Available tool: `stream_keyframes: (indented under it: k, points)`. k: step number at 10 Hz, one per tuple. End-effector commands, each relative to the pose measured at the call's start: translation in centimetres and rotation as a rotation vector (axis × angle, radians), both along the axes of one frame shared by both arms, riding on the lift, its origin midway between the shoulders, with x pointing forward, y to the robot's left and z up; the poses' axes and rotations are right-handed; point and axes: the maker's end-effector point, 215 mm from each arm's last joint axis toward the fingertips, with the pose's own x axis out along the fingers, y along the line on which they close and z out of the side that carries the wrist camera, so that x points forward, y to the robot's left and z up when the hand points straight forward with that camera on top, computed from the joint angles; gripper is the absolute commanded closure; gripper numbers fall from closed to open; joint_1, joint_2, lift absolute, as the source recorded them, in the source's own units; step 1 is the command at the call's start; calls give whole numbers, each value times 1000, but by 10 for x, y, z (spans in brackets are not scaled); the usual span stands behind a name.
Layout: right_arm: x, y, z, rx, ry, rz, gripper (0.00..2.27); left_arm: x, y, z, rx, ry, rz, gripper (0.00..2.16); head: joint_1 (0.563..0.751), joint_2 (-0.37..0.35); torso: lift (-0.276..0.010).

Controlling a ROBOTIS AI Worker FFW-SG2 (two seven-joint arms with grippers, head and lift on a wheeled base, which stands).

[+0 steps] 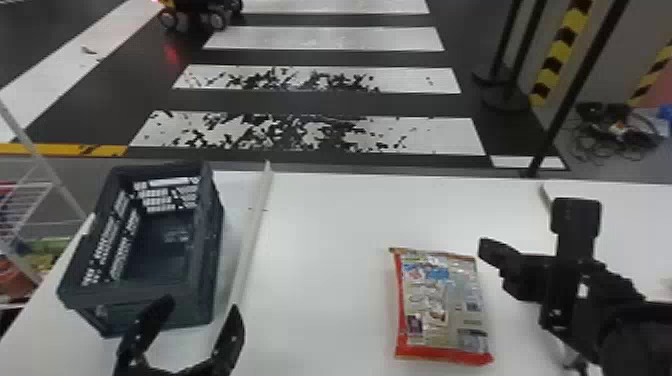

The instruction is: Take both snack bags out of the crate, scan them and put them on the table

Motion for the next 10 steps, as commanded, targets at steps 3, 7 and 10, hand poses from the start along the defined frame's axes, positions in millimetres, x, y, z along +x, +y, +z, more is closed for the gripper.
stream_keyframes:
  k: [3, 7, 10]
  points:
    - [-24, -29, 24, 26, -32, -41, 2, 2, -8, 0, -9, -2, -11, 130, 695, -41, -93]
    - [-65, -53, 23, 6, 23, -65, 16, 5, -13, -3, -11, 0, -22, 130, 695, -82, -93]
    - [-91, -81, 19, -27, 54, -71, 53, 10, -21, -6, -18, -1, -36, 130, 695, -114, -93]
